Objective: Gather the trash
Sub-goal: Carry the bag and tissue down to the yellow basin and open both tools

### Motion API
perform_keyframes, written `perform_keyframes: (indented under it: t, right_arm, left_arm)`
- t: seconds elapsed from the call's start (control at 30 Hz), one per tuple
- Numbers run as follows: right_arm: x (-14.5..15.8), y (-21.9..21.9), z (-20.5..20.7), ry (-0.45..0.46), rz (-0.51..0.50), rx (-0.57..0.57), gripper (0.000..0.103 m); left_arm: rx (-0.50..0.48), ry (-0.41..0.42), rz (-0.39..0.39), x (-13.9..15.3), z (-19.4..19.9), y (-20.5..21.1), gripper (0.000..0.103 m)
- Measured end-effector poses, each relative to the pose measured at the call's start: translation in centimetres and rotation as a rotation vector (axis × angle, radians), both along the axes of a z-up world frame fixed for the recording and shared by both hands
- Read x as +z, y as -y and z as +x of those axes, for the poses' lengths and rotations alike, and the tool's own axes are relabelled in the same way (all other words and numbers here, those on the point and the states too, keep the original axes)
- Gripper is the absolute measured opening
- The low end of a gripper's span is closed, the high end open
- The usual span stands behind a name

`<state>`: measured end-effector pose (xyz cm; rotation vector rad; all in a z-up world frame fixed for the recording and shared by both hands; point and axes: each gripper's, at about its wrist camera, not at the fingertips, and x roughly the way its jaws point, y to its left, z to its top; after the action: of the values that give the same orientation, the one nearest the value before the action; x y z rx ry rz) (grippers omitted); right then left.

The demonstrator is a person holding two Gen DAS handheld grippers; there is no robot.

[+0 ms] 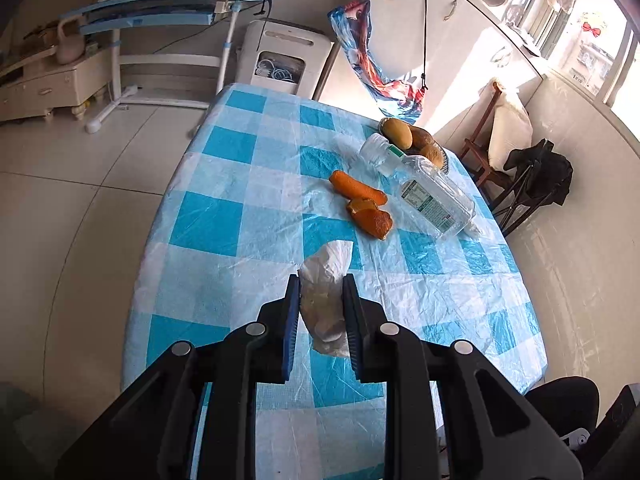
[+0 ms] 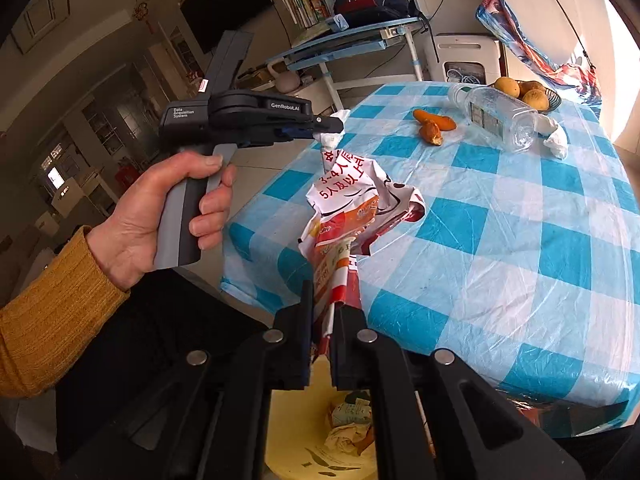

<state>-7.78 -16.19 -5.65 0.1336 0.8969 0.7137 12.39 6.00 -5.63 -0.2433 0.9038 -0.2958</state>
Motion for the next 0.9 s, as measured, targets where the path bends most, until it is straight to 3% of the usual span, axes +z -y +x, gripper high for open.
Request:
perform_keyframes:
  t: [0.37, 0.63, 0.7, 0.77, 0.9]
  right_arm:
    - [-4.6, -5.4, -4.8, -0.151, -0.206, 0.296, 0.008]
    - [-7.4, -7.4, -6.0, -0.23, -0.333, 0.373, 0.012]
    - [-7.3, -7.4, -5.9, -0.22, -0.339, 0.357, 0.029]
    - [-6.7, -6.8, -6.1, -0.191, -0.312, 0.322, 0.038]
    - [-4.2, -5.1, -5.3, -0.102, -0.227, 0.2, 0.047]
  left_arm:
    - [-0.03, 0.008, 0.024, 0.1, -5.3, 0.1, 0.02]
    - [-0.044, -0.001, 0.023, -0.2, -8.0, -0.3, 0.02]
    - [-0.051, -0.002, 0.029, -0.3, -8.6, -0.3, 0.02]
    - [-0.059, -0.005, 0.03, -0.4, -9.2, -0.3, 0.02]
    - [-0.078, -0.013, 0.033, -0.7, -10.5, -0.1, 0.02]
